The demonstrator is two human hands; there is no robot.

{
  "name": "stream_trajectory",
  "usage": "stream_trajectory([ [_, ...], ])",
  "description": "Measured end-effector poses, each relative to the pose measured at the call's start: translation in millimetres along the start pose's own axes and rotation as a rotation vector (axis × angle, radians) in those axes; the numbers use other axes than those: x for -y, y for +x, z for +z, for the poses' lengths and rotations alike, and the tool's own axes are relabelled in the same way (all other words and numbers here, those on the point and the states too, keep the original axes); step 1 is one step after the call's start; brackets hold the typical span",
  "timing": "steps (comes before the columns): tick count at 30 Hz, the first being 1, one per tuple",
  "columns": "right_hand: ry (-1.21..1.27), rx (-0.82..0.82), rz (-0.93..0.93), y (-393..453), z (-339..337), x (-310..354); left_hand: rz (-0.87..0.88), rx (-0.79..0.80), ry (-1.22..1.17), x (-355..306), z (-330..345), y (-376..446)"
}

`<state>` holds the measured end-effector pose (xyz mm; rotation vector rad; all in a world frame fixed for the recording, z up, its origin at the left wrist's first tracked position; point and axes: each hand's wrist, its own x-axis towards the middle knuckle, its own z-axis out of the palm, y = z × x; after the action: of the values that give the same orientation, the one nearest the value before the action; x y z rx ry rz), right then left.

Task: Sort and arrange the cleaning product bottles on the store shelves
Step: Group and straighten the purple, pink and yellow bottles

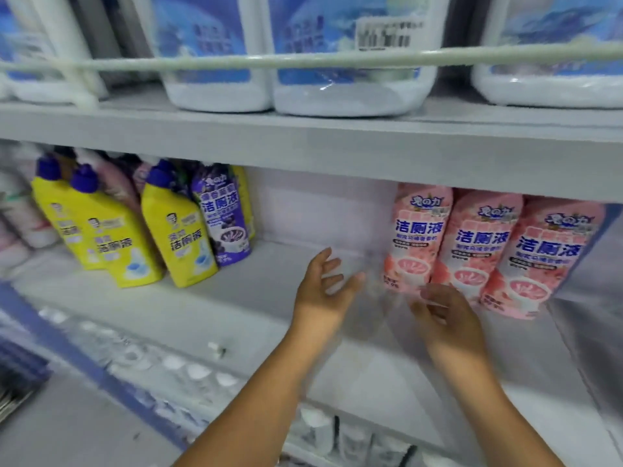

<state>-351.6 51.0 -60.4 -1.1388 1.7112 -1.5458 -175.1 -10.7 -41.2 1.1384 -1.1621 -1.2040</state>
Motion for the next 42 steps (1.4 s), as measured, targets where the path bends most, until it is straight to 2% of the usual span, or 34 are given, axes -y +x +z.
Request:
stream_trajectory([
  [2,0.048,0.126,-0.005,2,28,10,0.059,-0.12,0.025,-15,-47,-19],
  [4,0.077,0.23,-0.017,0,59,18,0.119,-0.231,0.162,-26,-97,-40],
  [7,0.111,0.355,-0.017,-16,104,33,0.134,-0.412,0.212,-36,-169,-58],
  [11,0.121,0.422,-0.02,-34,163,48,0.117,-0.546,0.221,-42,-249,-51],
  [14,0.104,0.41,-0.043,-41,214,61,0.153,-0.576,0.217,-44,-301,-26],
  [20,0.064,0.346,-0.095,-48,317,100,0.215,-0.481,0.242,-40,-376,37],
  [25,0.004,0.285,-0.097,-50,368,101,0.189,-0.301,0.216,-32,-396,73],
  [28,-0.037,0.167,-0.11,-48,388,99,0.153,-0.243,0.223,-27,-399,90],
  [31,-0.101,0.09,-0.11,-45,399,101,0.163,-0.233,0.269,-22,-402,96],
  [34,-0.174,0.084,-0.105,-48,401,103,0.177,-0.158,0.319,-25,-404,96],
  [39,-0.052,0.166,-0.034,-59,382,115,0.18,-0.027,0.255,-32,-401,86],
  [42,-0.021,0.101,-0.023,-60,348,118,0.164,0.029,0.19,-34,-380,73],
])
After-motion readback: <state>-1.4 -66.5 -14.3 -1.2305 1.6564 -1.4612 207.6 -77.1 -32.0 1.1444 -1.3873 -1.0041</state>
